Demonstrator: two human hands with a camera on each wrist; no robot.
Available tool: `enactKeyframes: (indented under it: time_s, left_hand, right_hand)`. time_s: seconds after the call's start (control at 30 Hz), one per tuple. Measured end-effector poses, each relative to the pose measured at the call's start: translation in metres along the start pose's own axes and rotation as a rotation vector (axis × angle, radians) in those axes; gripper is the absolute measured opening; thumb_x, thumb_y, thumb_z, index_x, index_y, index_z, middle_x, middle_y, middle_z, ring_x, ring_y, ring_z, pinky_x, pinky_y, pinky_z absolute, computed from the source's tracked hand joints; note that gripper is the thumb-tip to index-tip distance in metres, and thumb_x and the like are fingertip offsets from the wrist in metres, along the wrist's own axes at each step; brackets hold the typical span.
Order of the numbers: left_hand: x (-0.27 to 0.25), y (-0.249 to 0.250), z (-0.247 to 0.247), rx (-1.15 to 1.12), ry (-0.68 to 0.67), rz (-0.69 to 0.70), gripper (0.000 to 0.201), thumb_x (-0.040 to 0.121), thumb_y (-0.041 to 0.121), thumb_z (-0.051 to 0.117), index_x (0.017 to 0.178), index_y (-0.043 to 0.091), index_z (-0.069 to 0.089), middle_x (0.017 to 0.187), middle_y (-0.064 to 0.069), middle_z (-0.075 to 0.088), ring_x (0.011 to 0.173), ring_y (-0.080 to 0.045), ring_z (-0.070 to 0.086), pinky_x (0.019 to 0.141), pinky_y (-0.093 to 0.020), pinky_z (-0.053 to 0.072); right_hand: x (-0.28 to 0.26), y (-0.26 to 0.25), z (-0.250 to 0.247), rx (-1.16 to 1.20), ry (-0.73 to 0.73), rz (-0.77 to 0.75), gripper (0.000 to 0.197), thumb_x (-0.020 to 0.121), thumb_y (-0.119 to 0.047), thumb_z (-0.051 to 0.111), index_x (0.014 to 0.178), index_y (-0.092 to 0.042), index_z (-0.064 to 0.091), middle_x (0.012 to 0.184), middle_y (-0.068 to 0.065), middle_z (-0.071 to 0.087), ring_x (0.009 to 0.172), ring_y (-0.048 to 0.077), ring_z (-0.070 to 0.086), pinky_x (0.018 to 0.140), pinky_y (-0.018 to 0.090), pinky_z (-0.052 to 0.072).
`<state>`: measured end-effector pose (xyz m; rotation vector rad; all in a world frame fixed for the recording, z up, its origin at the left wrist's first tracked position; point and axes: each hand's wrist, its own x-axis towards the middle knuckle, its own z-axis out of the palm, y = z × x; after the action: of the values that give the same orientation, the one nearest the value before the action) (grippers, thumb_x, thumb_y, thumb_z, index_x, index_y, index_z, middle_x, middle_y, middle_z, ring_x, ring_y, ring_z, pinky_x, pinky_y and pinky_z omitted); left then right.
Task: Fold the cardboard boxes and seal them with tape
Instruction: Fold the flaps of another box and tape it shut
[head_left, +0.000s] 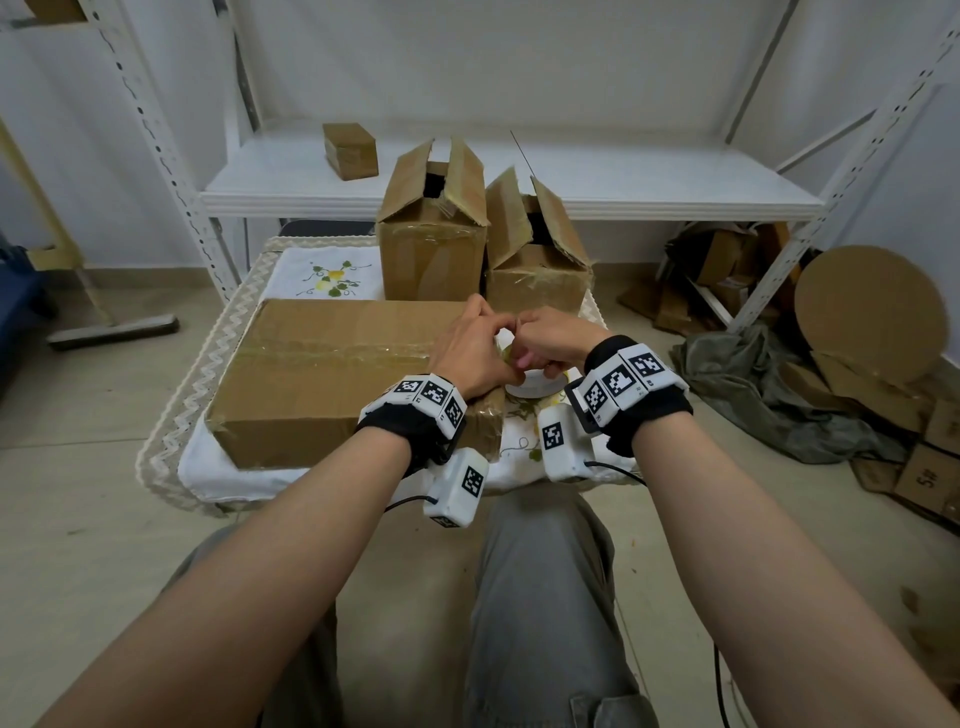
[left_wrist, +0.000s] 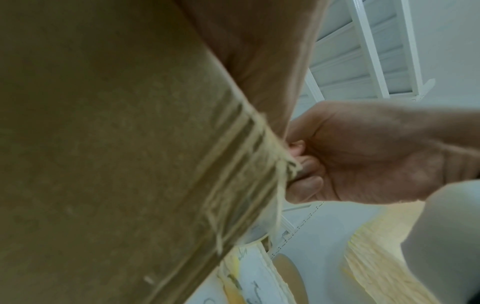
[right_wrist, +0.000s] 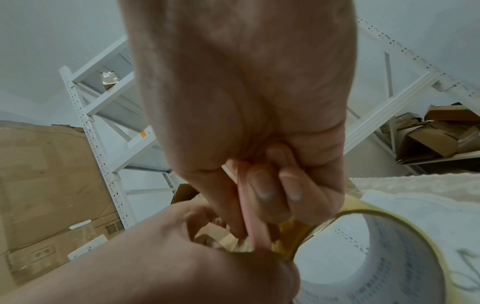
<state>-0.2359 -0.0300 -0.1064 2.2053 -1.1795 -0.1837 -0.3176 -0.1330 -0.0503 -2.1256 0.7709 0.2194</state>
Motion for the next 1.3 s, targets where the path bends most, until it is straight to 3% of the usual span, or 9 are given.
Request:
enactKeyframes:
  time_s: [0.17, 0.33, 0.43, 0.53, 0.7, 0.87, 0.97, 1.13, 1.3]
  left_hand:
    - [0.000, 0.001, 0.000, 0.007, 0.001, 0.011, 0.048, 0.059, 0.029, 0.089, 0.098, 0.033, 0.063, 0.103, 0.002, 0.039, 0.089, -0.022, 0.050, 0.073, -0.037, 0.049]
    - [-0.001, 0.000, 0.001, 0.007, 0.019, 0.012, 0.048, 0.061, 0.033, 0.089, 0.104, 0.035, 0.066, 0.105, 0.003, 0.040, 0.086, -0.017, 0.050, 0.075, -0.032, 0.048]
    - [-0.002, 0.000, 0.001, 0.011, 0.020, 0.008, 0.050, 0.061, 0.034, 0.089, 0.105, 0.036, 0.065, 0.105, 0.004, 0.039, 0.087, -0.016, 0.050, 0.077, -0.031, 0.048]
    - [-0.002, 0.001, 0.001, 0.007, 0.021, 0.008, 0.050, 0.062, 0.033, 0.089, 0.106, 0.035, 0.065, 0.105, 0.004, 0.038, 0.088, -0.016, 0.049, 0.079, -0.033, 0.049]
    - [-0.001, -0.001, 0.001, 0.005, 0.025, 0.014, 0.049, 0.062, 0.035, 0.088, 0.106, 0.034, 0.067, 0.104, 0.004, 0.038, 0.087, -0.016, 0.049, 0.080, -0.036, 0.051]
    - [0.002, 0.000, 0.003, 0.015, 0.013, 0.014, 0.030, 0.080, 0.050, 0.066, 0.104, 0.033, 0.063, 0.105, 0.003, 0.040, 0.088, -0.016, 0.051, 0.079, -0.034, 0.049]
    - [0.004, 0.004, 0.005, 0.117, 0.032, -0.016, 0.023, 0.096, 0.039, 0.053, 0.114, 0.025, 0.054, 0.114, -0.002, 0.040, 0.095, -0.022, 0.054, 0.085, -0.039, 0.050]
    - [0.006, 0.014, 0.009, 0.231, 0.055, -0.095, 0.025, 0.094, 0.021, 0.052, 0.117, 0.014, 0.045, 0.121, -0.012, 0.038, 0.095, -0.032, 0.054, 0.086, -0.047, 0.049]
    - [0.005, 0.017, 0.009, 0.222, 0.045, -0.127, 0.037, 0.083, 0.010, 0.058, 0.116, 0.015, 0.042, 0.119, -0.011, 0.038, 0.088, -0.029, 0.050, 0.082, -0.045, 0.048]
  right_hand:
    - [-0.004, 0.008, -0.007, 0.154, 0.081, -0.024, 0.008, 0.093, -0.008, 0.051, 0.094, -0.011, 0.058, 0.059, -0.002, 0.053, 0.053, 0.012, 0.042, 0.049, 0.024, 0.033]
    - [0.005, 0.038, -0.024, 0.345, 0.552, 0.008, 0.017, 0.093, -0.025, 0.053, 0.080, -0.014, 0.055, 0.072, 0.001, 0.068, 0.057, 0.014, 0.043, 0.044, 0.024, 0.036]
    - [0.022, 0.065, -0.015, 0.186, 0.439, 0.172, 0.018, 0.096, -0.018, 0.050, 0.091, -0.004, 0.059, 0.078, 0.010, 0.064, 0.054, 0.018, 0.047, 0.046, 0.028, 0.039]
    - [0.035, 0.085, 0.000, 0.055, 0.325, 0.197, 0.018, 0.096, -0.017, 0.047, 0.097, -0.006, 0.061, 0.099, 0.020, 0.070, 0.078, 0.033, 0.065, 0.072, 0.041, 0.059]
    - [0.027, 0.077, -0.004, 0.195, 0.422, -0.072, 0.027, 0.100, -0.029, 0.052, 0.115, -0.016, 0.071, 0.126, 0.005, 0.065, 0.114, 0.024, 0.058, 0.096, 0.037, 0.046]
    - [0.025, 0.061, 0.008, 0.097, 0.184, -0.106, 0.023, 0.099, -0.042, 0.056, 0.098, -0.019, 0.061, 0.094, -0.002, 0.058, 0.089, 0.017, 0.054, 0.070, 0.029, 0.043]
    - [0.030, 0.061, 0.015, 0.133, 0.211, -0.102, 0.020, 0.098, -0.039, 0.056, 0.094, -0.019, 0.053, 0.095, 0.003, 0.058, 0.090, 0.020, 0.053, 0.074, 0.032, 0.041]
    - [0.032, 0.062, 0.015, 0.193, 0.277, -0.087, 0.016, 0.097, -0.032, 0.055, 0.094, -0.017, 0.052, 0.094, 0.006, 0.057, 0.093, 0.022, 0.052, 0.080, 0.035, 0.039]
    - [0.028, 0.066, 0.009, 0.384, 0.458, -0.115, 0.020, 0.092, -0.026, 0.067, 0.078, -0.017, 0.055, 0.077, 0.004, 0.056, 0.071, 0.024, 0.052, 0.051, 0.028, 0.037]
